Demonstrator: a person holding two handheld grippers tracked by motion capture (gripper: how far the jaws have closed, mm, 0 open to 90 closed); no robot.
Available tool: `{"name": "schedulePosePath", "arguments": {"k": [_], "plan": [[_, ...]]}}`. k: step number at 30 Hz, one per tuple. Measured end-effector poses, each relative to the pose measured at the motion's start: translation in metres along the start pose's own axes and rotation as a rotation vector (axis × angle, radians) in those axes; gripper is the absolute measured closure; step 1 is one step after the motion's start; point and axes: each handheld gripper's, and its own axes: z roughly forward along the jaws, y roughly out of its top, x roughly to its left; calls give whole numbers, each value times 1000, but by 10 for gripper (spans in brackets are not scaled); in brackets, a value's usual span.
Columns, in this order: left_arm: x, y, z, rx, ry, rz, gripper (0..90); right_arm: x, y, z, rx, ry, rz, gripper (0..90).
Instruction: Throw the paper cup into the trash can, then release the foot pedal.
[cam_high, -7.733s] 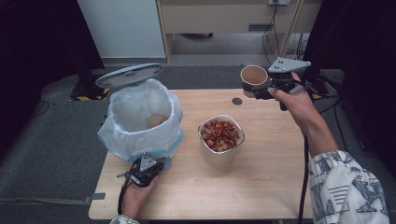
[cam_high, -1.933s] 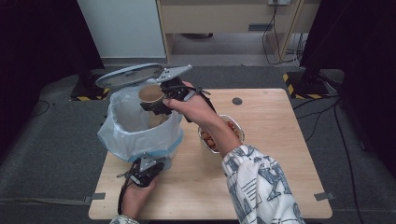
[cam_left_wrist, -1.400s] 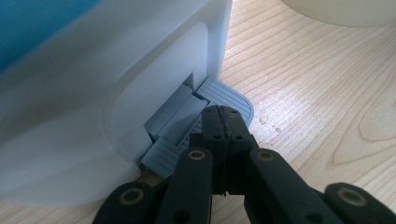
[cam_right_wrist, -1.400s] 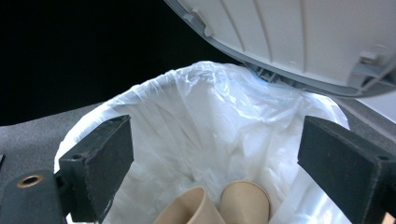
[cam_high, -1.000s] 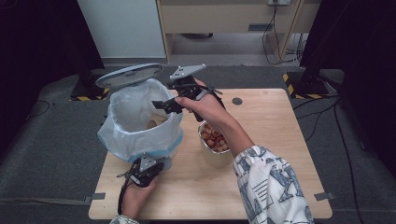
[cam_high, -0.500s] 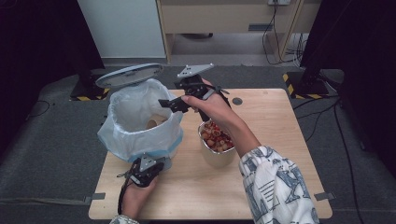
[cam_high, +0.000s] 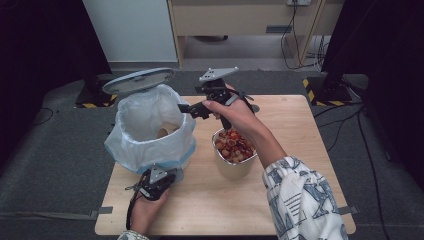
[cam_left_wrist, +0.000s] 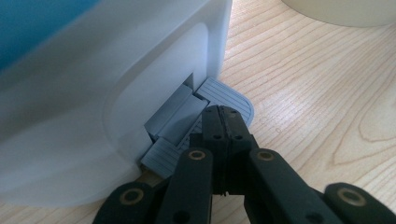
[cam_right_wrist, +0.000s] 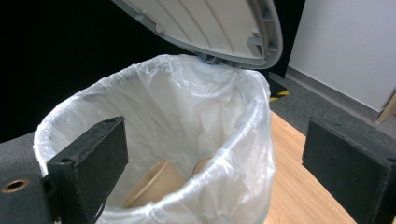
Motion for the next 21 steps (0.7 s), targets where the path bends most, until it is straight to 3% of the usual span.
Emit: {"name": "schedulePosePath", "arguments": {"k": [7, 11, 16, 21], "plan": [[0, 0, 0, -2, -3, -8, 876, -9, -4, -12, -5, -23, 14, 74], [-8, 2, -7, -10, -4, -3, 750, -16, -10, -23, -4, -43, 20, 73], [-17, 2, -22, -58, -24, -12, 683, -31, -22, -41, 5, -85, 37, 73], [-17, 2, -25, -72, -21, -30, 615, -42, -32, -58, 4, -124, 51, 71]]}}
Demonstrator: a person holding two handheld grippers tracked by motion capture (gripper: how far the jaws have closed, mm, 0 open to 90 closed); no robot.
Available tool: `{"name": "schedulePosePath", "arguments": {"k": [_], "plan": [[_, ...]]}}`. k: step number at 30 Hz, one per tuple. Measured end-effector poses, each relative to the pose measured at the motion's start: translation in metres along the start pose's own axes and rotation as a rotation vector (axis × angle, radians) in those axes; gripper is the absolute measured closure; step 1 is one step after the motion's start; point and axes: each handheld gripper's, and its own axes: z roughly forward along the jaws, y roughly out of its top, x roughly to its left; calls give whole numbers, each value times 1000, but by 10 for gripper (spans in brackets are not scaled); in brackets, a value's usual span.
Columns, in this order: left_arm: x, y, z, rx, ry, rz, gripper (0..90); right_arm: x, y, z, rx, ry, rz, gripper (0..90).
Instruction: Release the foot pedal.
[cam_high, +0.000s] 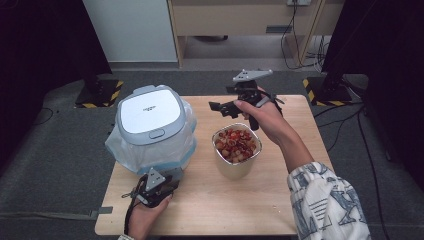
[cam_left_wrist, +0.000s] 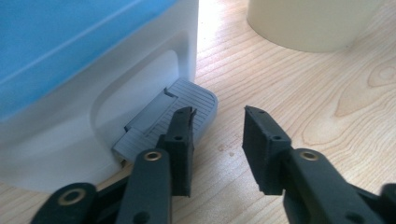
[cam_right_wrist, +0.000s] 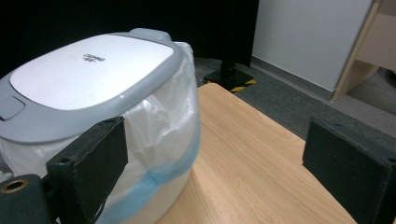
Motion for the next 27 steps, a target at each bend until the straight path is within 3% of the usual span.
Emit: {"name": "schedulePosePath", "arguments": {"k": [6, 14, 17, 27], "plan": [[0, 0, -5, -12, 2, -18, 519, -11, -11, -21, -17, -54, 12, 70], [3, -2, -12, -12, 1, -40, 369, -24, -37, -49, -29, -163, 46, 57], [5, -3, -14, -14, 0, -39, 347, -28, -50, -58, -24, -218, 53, 55], [10, -6, -21, -25, 15, -48, 267, -34, -93, -89, -46, -317, 114, 55]]}}
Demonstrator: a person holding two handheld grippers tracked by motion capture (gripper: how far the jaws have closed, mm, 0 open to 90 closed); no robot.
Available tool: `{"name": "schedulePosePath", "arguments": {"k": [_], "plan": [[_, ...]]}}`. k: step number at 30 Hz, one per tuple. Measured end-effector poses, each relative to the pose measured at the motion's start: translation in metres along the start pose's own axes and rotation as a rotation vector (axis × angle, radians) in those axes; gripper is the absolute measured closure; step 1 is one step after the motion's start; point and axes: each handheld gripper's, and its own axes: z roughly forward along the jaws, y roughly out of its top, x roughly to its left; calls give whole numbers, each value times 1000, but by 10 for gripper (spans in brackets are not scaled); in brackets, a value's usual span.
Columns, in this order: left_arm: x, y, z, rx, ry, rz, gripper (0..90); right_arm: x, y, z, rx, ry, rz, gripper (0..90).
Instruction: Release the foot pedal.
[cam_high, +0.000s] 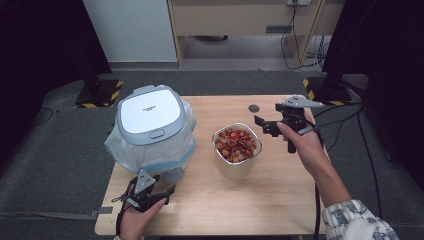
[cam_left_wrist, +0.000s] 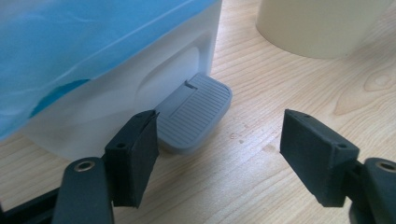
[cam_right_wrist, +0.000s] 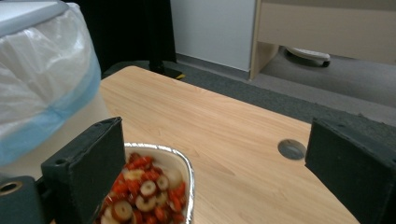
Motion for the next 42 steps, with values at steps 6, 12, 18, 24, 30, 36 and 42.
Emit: {"name": "schedulePosePath", "arguments": {"k": [6, 12, 18, 24, 30, 36, 42], "plan": [[1, 0, 0, 8, 6, -8, 234, -9, -26, -14, 5, -49, 29, 57], [4, -2, -1, 5, 14, -20, 223, -15, -53, -26, 20, -82, 48, 57], [6, -2, 0, 8, 19, -21, 222, -19, -83, -34, 43, -94, 75, 53], [6, -2, 0, 3, 21, -25, 218, -29, -111, -32, 89, -144, 122, 50], [7, -3, 0, 1, 24, -25, 214, -34, -134, -19, 159, -199, 137, 50], [7, -3, 1, 3, 26, -25, 213, -35, -156, -3, 282, -227, 107, 52], [8, -3, 1, 8, 26, -23, 213, -38, -167, 7, 329, -237, 153, 55]]}}
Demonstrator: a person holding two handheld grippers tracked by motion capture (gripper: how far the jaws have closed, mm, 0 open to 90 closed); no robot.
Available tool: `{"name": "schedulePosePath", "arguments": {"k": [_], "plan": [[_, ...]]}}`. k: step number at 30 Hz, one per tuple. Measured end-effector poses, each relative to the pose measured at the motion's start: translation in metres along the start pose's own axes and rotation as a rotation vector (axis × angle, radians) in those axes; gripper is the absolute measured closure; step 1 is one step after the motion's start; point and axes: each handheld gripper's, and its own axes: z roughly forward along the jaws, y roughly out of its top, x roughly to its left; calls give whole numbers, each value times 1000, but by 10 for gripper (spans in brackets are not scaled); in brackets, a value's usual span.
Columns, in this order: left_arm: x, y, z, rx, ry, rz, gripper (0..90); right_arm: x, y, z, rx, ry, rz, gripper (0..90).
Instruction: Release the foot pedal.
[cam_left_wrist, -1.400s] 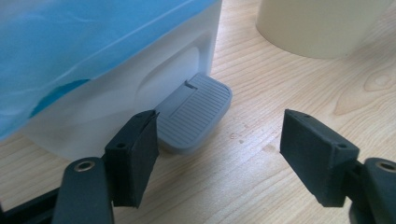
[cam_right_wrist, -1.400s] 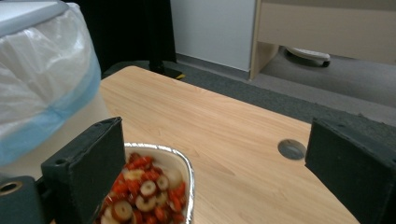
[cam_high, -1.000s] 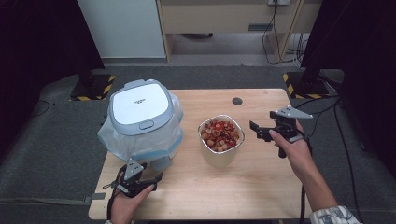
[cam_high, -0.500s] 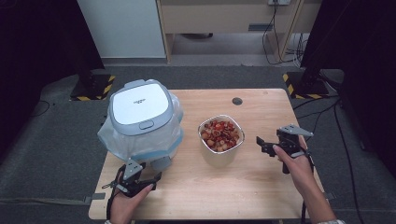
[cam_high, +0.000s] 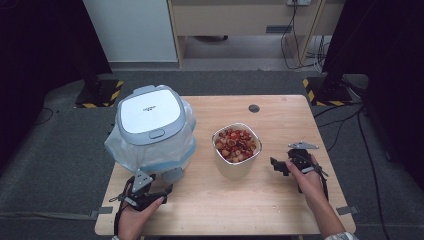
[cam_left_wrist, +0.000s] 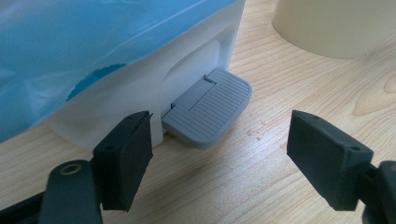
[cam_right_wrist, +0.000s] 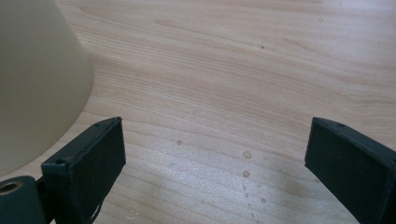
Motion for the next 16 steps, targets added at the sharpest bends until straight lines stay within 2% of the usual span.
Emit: {"name": "schedulePosePath", "arguments": {"k": [5, 10, 11, 16], "plan": [[0, 0, 0, 0, 0, -1, 213, 5, -5, 12, 52, -23, 16, 56], [1, 0, 1, 1, 1, -4, 213, 14, -9, 19, 44, -71, -47, 39], [1, 0, 1, 3, 1, -2, 213, 16, -9, 19, 48, -63, -57, 34], [1, -1, 2, 8, 3, -2, 213, 17, -9, 19, 50, -62, -55, 24]]}}
